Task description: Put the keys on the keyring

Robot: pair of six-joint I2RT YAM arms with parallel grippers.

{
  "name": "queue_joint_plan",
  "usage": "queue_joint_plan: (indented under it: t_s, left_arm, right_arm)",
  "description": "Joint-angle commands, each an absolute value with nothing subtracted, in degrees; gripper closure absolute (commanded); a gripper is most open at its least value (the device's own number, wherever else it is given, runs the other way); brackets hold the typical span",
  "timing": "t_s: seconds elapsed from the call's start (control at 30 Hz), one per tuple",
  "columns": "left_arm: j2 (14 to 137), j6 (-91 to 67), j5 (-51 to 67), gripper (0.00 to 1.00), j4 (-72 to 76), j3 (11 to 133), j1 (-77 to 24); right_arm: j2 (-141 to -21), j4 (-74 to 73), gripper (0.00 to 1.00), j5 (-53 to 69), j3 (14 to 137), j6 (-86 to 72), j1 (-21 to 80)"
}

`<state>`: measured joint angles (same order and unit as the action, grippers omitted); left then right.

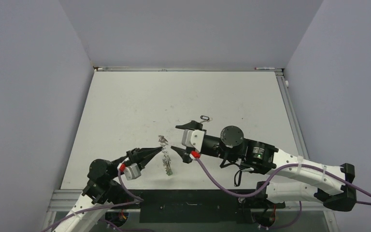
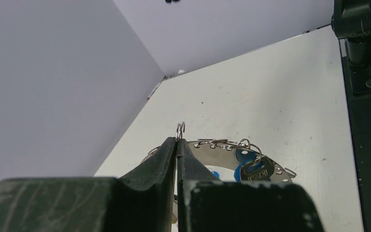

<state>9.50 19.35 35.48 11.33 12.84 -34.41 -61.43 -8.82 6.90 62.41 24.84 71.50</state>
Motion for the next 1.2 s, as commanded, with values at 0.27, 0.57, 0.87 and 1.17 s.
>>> queue_joint_plan:
  t_s: [0.27, 0.57, 0.87, 1.17]
  left_arm:
    - [6.9, 20.0, 41.3, 1.0, 28.4, 10.2, -34.7]
    - [6.5, 19.2, 44.0, 1.0, 30.8, 10.8, -34.9]
    - [12.2, 4.2, 33.8, 1.0, 40.1, 14.4, -35.1]
    - [13.0, -7.7, 26.5, 1.0, 39.1, 14.4, -35.1]
  right_arm:
    - [-53.9, 1.6, 0.39, 8.4, 56.4, 17.2, 69.5]
    - [-56.2, -2.3, 0.4, 9.2, 58.0, 12.1, 67.3]
    - [-53.5, 1.8, 0.46, 12.6, 55.4, 12.7, 66.2]
    - [-54.1, 3.9, 0.45, 0.8, 53.1, 10.2, 65.6]
